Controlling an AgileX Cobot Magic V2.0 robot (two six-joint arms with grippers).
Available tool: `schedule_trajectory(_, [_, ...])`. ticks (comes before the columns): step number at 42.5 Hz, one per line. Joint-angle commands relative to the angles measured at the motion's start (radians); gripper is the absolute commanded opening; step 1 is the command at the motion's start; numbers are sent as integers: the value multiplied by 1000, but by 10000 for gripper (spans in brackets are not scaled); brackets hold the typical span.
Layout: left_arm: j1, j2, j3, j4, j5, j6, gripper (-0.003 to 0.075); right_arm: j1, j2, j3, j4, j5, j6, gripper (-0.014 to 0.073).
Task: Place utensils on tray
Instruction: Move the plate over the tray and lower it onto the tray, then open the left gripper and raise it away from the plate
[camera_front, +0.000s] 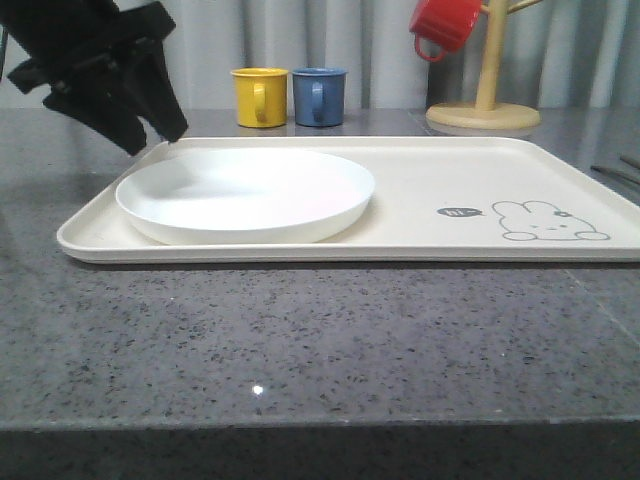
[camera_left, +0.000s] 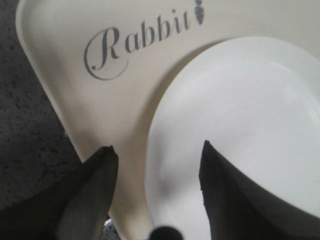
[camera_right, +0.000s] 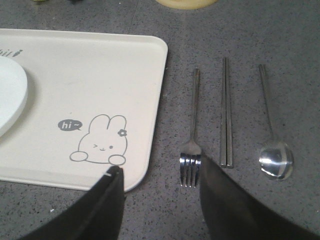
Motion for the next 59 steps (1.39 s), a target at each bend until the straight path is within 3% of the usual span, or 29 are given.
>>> schedule_trajectory(1, [-32, -137, -40, 2, -4, -2, 388, -6, 8, -36, 0, -67, -6, 385])
schedule_trajectory(13, [-254, -411, 35, 290, -4, -121, 388, -6, 8, -36, 0, -67, -6, 385])
schedule_trajectory(25, [-473, -769, 320, 551, -80, -356, 388, -6, 8, -36, 0, -67, -6, 385])
schedule_trajectory(39, [-482, -1097, 565, 565, -86, -388, 388, -6, 8, -36, 18, -67, -6, 385])
schedule_trajectory(51, [-482, -1135, 575, 565, -84, -388, 388, -6, 12, -52, 35, -90, -6, 385])
schedule_trajectory(59, [-482, -1135, 575, 565, -84, -388, 388, -6, 161, -196, -27, 61, -6, 385])
